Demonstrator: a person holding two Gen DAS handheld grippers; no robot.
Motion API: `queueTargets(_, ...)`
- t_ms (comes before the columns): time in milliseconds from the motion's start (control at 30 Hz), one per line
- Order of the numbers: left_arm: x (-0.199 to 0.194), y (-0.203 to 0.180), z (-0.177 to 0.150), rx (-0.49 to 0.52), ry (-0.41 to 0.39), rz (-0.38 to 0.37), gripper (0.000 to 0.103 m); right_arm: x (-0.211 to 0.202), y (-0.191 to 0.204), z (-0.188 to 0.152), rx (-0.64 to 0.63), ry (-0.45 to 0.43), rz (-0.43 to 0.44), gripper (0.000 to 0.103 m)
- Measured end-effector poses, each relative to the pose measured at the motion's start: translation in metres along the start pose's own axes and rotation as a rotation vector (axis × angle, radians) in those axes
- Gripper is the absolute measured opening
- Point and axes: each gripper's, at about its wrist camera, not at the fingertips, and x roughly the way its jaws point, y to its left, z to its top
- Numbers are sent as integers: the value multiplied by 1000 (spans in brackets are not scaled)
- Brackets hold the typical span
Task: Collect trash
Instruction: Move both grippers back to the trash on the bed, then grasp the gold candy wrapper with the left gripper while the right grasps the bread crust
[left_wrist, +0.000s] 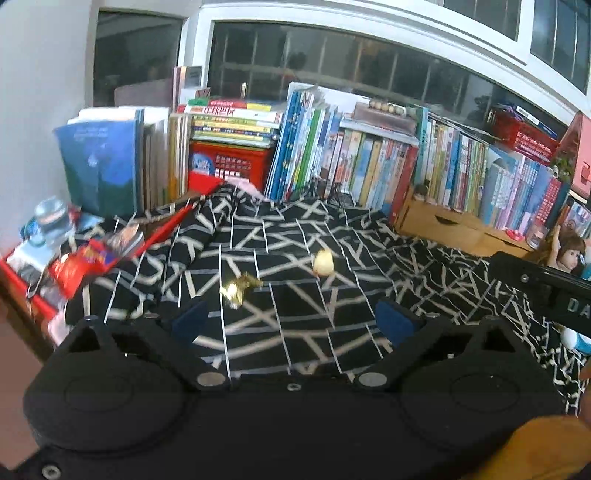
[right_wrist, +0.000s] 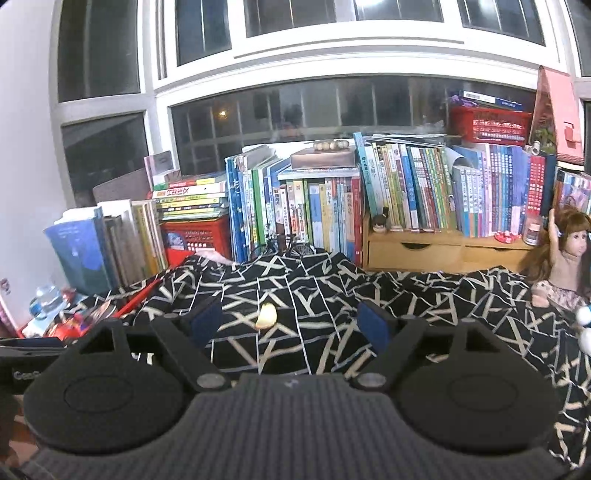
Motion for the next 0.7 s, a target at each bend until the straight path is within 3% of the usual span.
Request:
queueTargets(333,101,6,44,-44,38,131,98,116,-7,30,-35,35,63,89)
queueTargets(700,233,21,34,-71,146,272,98,247,-10,11,-131,150,128,90)
